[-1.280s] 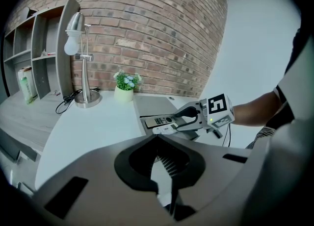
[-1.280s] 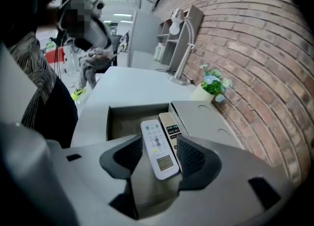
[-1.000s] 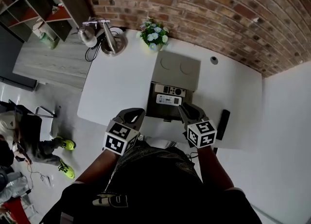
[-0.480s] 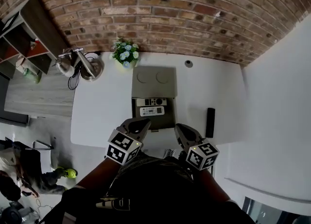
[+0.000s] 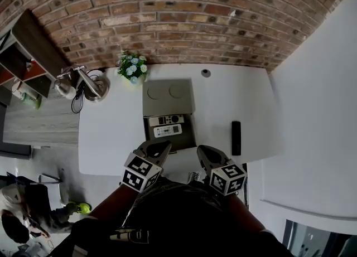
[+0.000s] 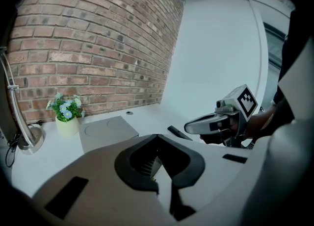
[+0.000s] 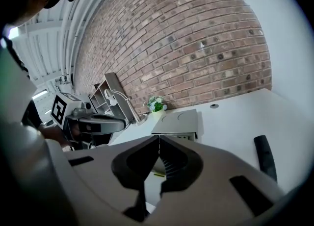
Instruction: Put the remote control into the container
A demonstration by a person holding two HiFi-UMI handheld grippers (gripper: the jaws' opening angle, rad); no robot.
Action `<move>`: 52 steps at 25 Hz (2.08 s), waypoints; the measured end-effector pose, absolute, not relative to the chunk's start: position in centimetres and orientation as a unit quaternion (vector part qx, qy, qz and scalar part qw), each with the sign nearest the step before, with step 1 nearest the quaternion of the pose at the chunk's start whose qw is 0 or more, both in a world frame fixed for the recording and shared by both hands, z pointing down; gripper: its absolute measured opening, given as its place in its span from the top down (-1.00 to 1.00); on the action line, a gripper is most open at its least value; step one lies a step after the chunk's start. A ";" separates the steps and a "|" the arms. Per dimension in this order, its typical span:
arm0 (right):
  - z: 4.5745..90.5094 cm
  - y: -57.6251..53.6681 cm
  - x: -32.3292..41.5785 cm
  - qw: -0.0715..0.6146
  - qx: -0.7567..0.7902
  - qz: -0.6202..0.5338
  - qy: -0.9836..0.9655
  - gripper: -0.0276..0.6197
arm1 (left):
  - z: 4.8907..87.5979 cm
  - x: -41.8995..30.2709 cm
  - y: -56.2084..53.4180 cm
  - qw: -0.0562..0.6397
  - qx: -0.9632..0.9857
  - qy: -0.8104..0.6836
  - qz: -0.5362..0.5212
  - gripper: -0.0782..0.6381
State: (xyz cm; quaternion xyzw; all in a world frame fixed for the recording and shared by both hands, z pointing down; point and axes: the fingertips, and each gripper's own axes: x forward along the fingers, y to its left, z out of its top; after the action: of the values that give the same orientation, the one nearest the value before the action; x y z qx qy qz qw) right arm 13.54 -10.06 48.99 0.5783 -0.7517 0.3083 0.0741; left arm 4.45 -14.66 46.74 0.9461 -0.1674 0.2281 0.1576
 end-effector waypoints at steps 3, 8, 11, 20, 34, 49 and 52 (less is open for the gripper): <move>48.9 -10.1 13.4 0.085 0.577 0.297 -0.756 0.89 | 46.9 4.7 -14.5 0.170 0.945 -0.167 0.222 0.76; 49.4 -9.5 14.3 0.100 0.586 0.286 -0.751 0.89 | 48.6 5.0 -13.5 0.121 0.940 -0.155 0.279 0.76; 50.2 -9.5 16.0 0.108 0.595 0.286 -0.743 0.89 | 49.5 5.5 -13.3 0.106 0.934 -0.156 0.305 0.76; 56.1 -6.5 28.4 0.202 0.684 0.274 -0.645 0.89 | 52.8 9.2 -12.7 0.106 0.918 -0.141 0.356 0.76; 65.3 -5.5 37.0 0.305 0.663 0.351 -0.587 0.35 | 54.1 14.6 -12.7 0.096 0.907 -0.157 0.379 0.76; 69.2 -7.2 38.8 0.311 0.646 0.406 -0.567 0.17 | 54.2 12.8 -14.2 0.175 0.889 -0.214 0.365 0.76; 69.3 -7.0 38.9 0.310 0.646 0.413 -0.562 0.16 | 54.1 12.6 -14.2 0.176 0.889 -0.215 0.364 0.76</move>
State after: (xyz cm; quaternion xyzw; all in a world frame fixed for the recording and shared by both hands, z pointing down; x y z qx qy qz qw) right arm 38.95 -7.01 69.30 0.6460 -0.5622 0.4129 0.3099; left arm 12.56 -14.24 54.13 0.8889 -0.2154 0.3640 0.1759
